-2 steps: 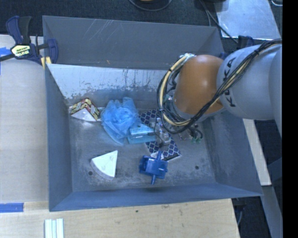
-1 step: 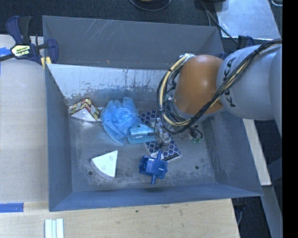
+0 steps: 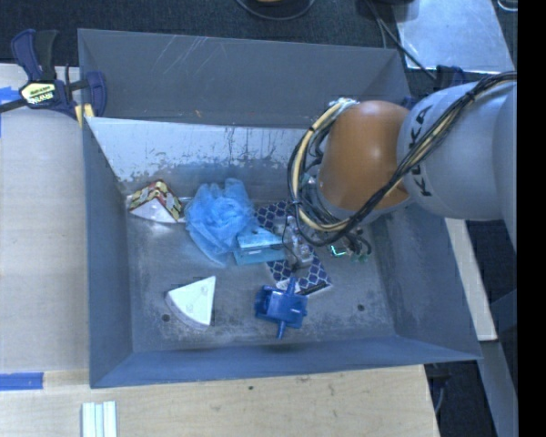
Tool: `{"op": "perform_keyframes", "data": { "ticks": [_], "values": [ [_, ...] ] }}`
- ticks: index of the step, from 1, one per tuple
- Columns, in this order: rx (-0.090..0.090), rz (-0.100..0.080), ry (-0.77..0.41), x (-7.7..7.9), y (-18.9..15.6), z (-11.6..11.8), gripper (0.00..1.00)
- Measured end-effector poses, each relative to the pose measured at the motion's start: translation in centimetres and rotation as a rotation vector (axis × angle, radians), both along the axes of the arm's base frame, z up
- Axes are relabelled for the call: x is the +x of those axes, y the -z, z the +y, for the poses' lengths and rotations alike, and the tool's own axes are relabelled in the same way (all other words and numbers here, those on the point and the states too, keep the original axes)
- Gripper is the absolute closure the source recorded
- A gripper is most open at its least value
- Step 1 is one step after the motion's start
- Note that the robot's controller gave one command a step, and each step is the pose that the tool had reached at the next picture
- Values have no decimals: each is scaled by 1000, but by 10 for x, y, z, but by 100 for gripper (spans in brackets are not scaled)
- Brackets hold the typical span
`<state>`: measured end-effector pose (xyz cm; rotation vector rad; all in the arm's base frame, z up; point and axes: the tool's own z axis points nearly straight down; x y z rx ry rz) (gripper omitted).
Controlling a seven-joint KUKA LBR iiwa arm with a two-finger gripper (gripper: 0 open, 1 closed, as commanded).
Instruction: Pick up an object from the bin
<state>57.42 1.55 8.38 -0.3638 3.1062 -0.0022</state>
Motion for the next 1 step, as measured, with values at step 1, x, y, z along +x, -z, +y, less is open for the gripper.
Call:
{"op": "perform_keyframes", "data": {
  "ticks": [1],
  "values": [
    [-1, 6, -1, -2, 2, 0, 100]
  ]
}}
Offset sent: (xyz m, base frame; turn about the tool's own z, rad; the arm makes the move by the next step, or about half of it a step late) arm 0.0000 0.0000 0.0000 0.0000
